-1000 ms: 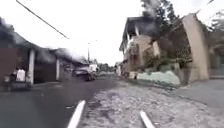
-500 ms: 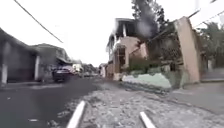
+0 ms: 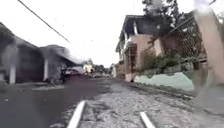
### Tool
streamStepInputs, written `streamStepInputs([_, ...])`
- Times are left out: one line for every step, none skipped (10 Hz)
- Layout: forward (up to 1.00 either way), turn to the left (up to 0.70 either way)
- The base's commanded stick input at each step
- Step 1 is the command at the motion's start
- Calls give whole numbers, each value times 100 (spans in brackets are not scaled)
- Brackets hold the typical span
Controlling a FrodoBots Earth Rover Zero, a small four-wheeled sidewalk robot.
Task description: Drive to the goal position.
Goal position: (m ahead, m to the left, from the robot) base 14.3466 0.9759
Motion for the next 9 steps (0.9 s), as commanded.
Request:
streamStepInputs([100,17])
streamStepInputs([100,10])
streamStepInputs([100,3])
streamStepInputs([100,-24])
streamStepInputs([100,-40])
streamStepInputs([100,-40])
streamStepInputs([100,-40])
streamStepInputs([100,-40])
streamStepInputs([100,-32])
